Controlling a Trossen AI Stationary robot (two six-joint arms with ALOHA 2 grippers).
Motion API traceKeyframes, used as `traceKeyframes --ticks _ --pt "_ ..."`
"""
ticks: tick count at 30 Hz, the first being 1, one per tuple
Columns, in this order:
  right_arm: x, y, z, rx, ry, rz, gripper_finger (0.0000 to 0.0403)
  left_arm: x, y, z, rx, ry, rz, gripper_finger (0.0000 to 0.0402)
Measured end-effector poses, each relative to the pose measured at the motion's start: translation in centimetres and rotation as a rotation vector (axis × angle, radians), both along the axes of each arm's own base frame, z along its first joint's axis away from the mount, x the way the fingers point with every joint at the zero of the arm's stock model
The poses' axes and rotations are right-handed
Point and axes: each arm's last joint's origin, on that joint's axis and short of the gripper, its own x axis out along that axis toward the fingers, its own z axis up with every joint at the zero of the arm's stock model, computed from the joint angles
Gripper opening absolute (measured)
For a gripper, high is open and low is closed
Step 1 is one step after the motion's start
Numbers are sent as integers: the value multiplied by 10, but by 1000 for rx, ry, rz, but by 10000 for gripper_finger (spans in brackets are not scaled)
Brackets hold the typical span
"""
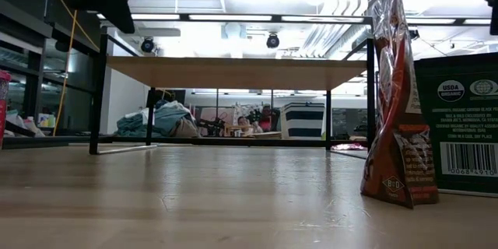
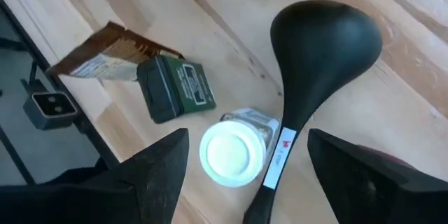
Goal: Shelf spices
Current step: Put the orange seasoning pack on the shelf
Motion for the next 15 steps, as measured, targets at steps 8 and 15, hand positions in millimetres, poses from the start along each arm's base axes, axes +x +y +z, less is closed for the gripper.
traceKeyframes --ticks 8,15 --pt "4 -5 0 15 -3 -68 288 -3 -4 0 32 7 -81 285" --pt "6 -7 0 52 -4 -137 288 -1 -8 3 39 -51 -59 285"
